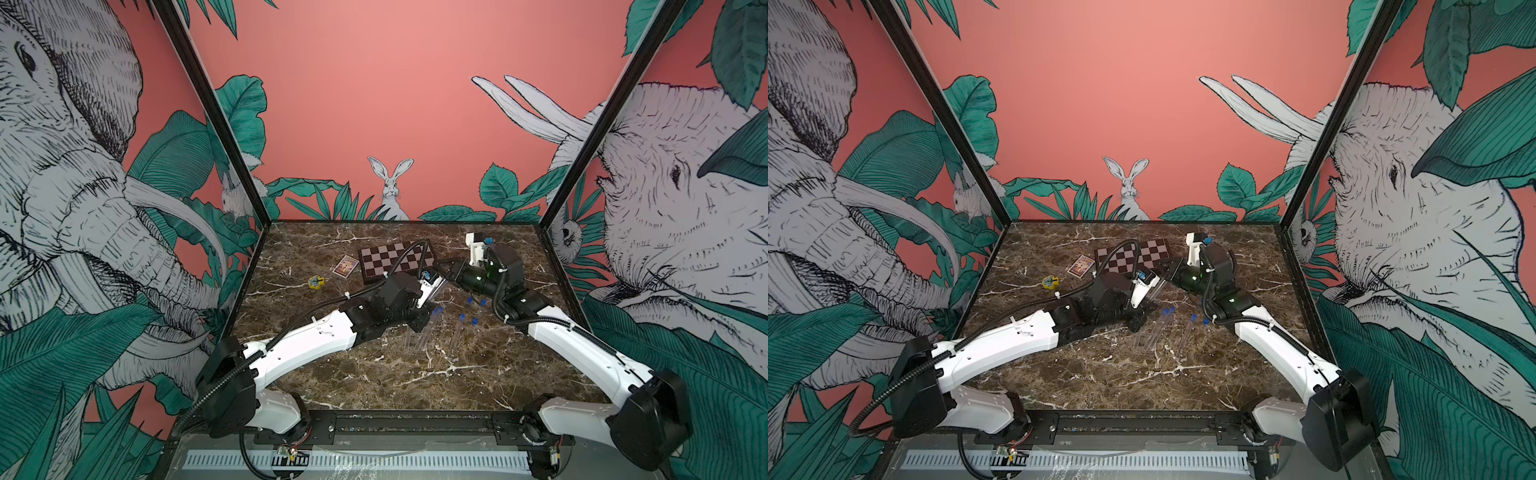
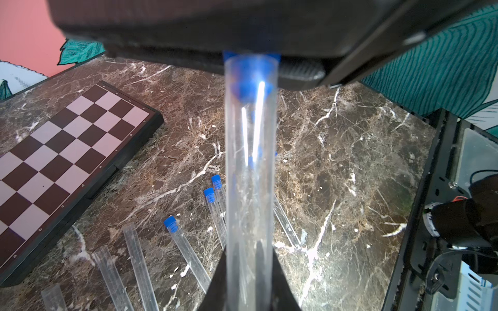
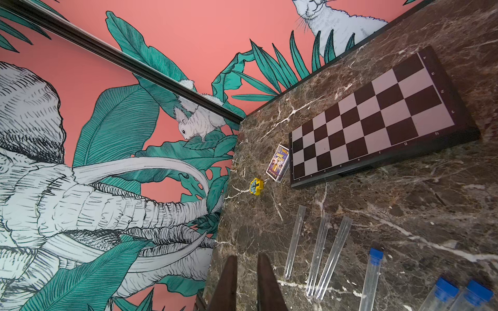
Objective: Remove stoppers from test tubes
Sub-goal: Open the stopper on the test tube.
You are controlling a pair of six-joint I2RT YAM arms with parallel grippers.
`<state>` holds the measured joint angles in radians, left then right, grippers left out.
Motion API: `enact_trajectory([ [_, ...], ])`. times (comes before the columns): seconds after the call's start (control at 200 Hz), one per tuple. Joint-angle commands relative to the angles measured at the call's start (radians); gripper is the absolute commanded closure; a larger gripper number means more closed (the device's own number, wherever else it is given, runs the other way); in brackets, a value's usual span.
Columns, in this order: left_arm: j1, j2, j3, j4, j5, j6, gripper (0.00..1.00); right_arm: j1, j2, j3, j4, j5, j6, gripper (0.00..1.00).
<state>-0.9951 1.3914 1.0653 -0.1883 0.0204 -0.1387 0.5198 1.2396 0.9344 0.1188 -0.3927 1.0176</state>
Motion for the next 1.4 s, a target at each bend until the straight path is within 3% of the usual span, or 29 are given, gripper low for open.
enact_trajectory([
  [0.0,-0.002,-0.020,0.033,0.031,0.001,0.010,1.00,0.026,0.012,0.028,0.035,-0.011,0.022,1.00],
  [0.145,-0.002,-0.039,0.023,0.033,-0.024,0.019,1.00,0.016,-0.011,0.011,0.047,0.013,0.033,1.00],
  [0.41,-0.002,-0.040,-0.031,0.054,-0.058,0.029,1.00,-0.054,-0.007,-0.003,0.177,-0.072,0.157,1.00],
  [0.585,-0.002,-0.037,-0.003,0.047,-0.044,0.026,1.00,-0.019,-0.014,0.035,0.035,-0.022,0.009,1.00],
  [0.815,-0.001,-0.066,0.053,-0.002,-0.041,0.044,1.00,0.063,-0.043,0.083,-0.159,0.182,-0.237,1.00],
  [0.905,-0.002,-0.081,0.053,-0.010,-0.043,0.047,1.00,0.074,-0.051,0.073,-0.165,0.224,-0.263,1.00],
  [1.1,-0.001,-0.072,0.020,0.007,-0.047,0.038,1.00,0.064,-0.069,0.059,-0.114,0.215,-0.219,1.00],
  [1.395,-0.001,-0.042,-0.025,0.043,-0.056,0.027,1.00,-0.090,-0.054,-0.027,0.142,-0.004,0.063,1.00],
])
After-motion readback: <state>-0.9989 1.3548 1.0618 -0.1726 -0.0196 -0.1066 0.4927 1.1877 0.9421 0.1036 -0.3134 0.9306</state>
